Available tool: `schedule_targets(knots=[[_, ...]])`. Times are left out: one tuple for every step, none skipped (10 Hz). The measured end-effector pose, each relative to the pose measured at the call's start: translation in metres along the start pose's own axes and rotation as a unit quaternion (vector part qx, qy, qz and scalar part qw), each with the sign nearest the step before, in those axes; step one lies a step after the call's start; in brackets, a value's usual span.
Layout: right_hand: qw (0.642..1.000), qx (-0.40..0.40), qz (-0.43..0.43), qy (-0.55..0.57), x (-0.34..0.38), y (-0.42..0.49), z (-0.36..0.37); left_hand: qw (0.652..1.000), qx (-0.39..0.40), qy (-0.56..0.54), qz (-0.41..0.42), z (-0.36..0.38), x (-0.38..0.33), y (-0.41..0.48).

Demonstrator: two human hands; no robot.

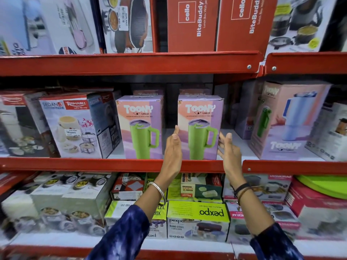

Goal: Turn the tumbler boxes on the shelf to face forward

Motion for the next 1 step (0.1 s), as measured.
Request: schedule_targets(knots=[[0.997,-0.055,-0.039,-0.030,0.0071,-0.0042,-0.0063,1.000,-0.019,0.009,0.017,-0.0080,-0.0112,-0.0044]])
Point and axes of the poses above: each hand's wrist, its own y-axis towards the middle knuckle, its own z-axis out of the palm, x = y × z, the point moved 10 cm from there along y, towards the middle knuckle, and after that the axes turned 1 degree about -y, right-handed, at the moved point
